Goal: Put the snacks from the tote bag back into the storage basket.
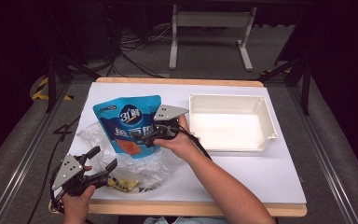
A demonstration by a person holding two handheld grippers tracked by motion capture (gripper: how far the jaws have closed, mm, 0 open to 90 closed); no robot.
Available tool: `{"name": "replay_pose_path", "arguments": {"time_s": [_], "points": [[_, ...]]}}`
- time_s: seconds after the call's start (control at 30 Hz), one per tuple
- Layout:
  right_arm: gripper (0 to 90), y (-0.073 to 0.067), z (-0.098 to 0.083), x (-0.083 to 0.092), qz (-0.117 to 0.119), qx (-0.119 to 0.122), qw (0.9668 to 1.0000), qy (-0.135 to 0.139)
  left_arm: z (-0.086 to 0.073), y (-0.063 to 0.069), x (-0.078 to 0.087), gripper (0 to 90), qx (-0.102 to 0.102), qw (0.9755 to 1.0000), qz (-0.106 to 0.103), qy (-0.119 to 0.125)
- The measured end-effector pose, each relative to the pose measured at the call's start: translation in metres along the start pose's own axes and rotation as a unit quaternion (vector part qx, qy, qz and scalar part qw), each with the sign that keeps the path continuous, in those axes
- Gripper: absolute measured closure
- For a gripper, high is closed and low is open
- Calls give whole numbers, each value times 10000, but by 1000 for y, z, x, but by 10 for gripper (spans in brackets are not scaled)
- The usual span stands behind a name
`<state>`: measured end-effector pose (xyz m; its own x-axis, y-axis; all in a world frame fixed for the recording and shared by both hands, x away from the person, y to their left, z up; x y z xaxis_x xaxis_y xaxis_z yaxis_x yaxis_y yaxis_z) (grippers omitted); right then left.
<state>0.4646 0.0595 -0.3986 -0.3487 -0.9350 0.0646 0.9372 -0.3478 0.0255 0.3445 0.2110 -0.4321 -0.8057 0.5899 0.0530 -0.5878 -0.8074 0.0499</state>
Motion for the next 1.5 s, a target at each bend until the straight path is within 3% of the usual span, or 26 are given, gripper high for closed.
{"name": "replay_pose_path", "arguments": {"time_s": [0.43, 0.53, 0.6, 0.83, 1.27, 1.47, 1.5], "points": [[179, -1, -2, -1, 98, -47, 9999, -16, 0, -1, 0, 247, 59, 10000, 12, 0], [316, -3, -3, 0, 246, -12, 9997, -54, -1, -1, 0, 247, 49, 10000, 11, -4], [417, -6, -7, 0, 408, 7, 9989, -225, 0, -1, -1, 247, 53, 10000, 4, 12], [545, -8, -10, 2, 599, 158, 9976, -295, -1, -1, 0, 247, 63, 10000, 5, 0], [610, -13, -7, 0, 592, 417, 9961, -503, -1, -2, 0, 248, 98, 10000, 16, -1], [614, -16, -1, -2, 574, 444, 9957, -577, -1, -3, 0, 247, 113, 9999, 17, -6], [614, -17, 3, -2, 572, 534, 9954, -551, -1, -3, 0, 248, 130, 9999, 13, 13]]}}
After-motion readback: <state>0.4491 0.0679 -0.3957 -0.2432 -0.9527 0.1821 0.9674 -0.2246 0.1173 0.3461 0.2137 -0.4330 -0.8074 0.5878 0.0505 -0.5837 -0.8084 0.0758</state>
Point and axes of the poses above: each handheld gripper's, and its own axes: x roughly backward along the jaws, z roughly out of its top, y roughly to its right, the point moved 8 cm from there along -x, roughly forward along the jaws, and after that the axes turned 10 degrees about y, right-handed, at the moved point
